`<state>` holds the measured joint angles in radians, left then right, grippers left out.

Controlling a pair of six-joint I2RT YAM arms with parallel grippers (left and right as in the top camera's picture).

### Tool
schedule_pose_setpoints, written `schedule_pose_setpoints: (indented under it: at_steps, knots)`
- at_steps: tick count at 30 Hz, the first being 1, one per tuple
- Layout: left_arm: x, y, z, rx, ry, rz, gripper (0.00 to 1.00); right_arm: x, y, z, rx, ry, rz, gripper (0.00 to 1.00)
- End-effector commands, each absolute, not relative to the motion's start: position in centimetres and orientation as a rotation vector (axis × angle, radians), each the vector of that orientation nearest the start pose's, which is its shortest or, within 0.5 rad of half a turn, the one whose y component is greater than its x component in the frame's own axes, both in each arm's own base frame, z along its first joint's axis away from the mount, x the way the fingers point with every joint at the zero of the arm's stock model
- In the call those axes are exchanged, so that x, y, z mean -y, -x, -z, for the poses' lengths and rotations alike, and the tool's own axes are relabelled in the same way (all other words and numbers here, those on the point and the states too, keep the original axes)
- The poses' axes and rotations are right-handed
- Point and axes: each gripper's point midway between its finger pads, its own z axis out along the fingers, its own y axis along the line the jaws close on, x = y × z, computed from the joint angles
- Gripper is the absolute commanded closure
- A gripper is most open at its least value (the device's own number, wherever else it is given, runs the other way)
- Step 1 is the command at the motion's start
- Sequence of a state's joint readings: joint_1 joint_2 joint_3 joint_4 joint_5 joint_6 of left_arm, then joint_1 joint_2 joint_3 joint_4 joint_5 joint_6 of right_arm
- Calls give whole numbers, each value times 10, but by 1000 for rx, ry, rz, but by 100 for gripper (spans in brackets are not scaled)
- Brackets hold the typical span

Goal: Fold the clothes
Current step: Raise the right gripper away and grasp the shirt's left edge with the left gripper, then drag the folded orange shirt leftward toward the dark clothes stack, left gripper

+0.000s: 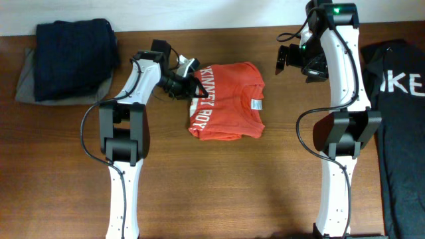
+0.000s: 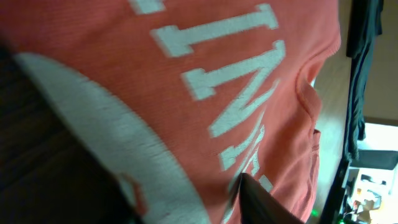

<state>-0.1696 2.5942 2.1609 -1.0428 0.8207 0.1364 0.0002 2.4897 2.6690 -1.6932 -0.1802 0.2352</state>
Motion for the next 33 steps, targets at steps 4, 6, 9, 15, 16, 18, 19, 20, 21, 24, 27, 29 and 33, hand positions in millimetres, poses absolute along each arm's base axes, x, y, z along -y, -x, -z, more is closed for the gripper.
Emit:
schedule_pose_setpoints:
  at_steps: [4,6,9,15,16,18,19,20,21,24,27,29,33]
  knots:
    - [197,-478,52,-2896,-511,1010,82,-28,-474,-150,-3036,-343,-266,1]
    - [194,-484,55,-2884,-521,956,95,-27,-474,-150,-3036,-344,-266,1]
    - [189,-495,55,-2864,-533,880,100,-27,-474,-150,-3037,-327,-266,1]
    - [171,-529,44,-2809,-568,633,100,-27,-474,-150,-3037,-315,-265,1]
    - [168,-535,40,-2791,-577,606,100,-27,-474,-150,-3037,-315,-265,1]
    - [160,-549,28,-2749,-590,555,100,-27,-474,-150,-3037,-315,-265,1]
    - [155,-555,23,-2735,-585,533,100,-27,-474,-150,-3037,-315,-265,1]
    - [149,-561,18,-2722,-574,509,99,-27,-474,-150,-3037,-315,-265,1]
    - [142,-568,11,-2708,-558,482,100,-27,-474,-150,-3037,-315,-265,1]
    - [122,-583,-3,-2671,-537,429,100,-27,-474,-150,-3037,-315,-265,1]
    - [101,-594,-12,-2643,-517,395,99,-27,-473,-150,-3038,-316,-265,1]
    - [86,-599,-16,-2638,-485,368,100,-28,-474,-150,-3037,-315,-265,1]
    - [55,-606,-20,-2615,-472,335,100,-28,-474,-150,-3038,-314,-266,1]
